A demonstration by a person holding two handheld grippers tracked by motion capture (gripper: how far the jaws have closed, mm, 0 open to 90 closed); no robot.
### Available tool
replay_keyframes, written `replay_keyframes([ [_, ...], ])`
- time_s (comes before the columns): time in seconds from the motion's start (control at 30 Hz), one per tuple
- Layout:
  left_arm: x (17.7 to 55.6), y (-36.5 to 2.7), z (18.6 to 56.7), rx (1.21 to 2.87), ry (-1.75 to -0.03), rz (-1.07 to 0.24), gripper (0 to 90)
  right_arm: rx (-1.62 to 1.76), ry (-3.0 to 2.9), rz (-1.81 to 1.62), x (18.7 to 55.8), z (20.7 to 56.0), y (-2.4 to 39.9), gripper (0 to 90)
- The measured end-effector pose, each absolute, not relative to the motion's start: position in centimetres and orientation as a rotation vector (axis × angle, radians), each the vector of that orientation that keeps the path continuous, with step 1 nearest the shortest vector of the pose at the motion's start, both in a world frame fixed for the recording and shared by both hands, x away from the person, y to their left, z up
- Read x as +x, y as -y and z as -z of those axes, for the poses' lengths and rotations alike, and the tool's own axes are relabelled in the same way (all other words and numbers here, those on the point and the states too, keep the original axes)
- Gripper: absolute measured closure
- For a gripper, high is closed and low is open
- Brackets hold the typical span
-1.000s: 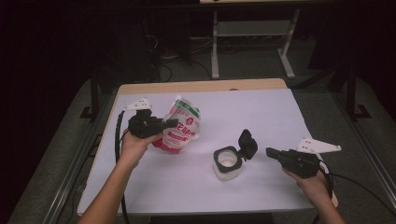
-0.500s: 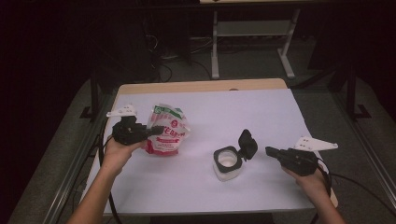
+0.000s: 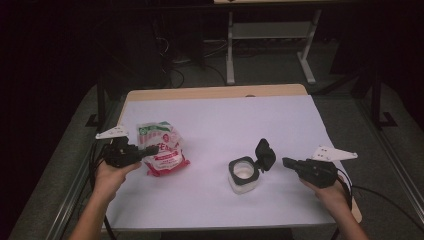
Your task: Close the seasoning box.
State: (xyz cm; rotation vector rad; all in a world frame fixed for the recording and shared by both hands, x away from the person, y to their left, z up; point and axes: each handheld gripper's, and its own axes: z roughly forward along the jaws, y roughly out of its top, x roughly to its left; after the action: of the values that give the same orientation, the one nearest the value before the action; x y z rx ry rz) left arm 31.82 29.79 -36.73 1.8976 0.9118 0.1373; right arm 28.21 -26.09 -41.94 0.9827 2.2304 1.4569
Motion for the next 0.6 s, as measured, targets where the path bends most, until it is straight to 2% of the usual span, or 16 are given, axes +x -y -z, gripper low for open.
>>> replay_keyframes([
  [0.2,31.1,-31.2,38.1,1.893,-0.957,-0.129,89.9,0.984,-2.238,-1.449,28.3,42.0,25.9,90.0],
  [0.6,30.3,-31.7,38.6,1.891,-0.912,-0.141,87.5,0.984,-2.243,-1.450,28.3,42.2,25.8,90.0],
])
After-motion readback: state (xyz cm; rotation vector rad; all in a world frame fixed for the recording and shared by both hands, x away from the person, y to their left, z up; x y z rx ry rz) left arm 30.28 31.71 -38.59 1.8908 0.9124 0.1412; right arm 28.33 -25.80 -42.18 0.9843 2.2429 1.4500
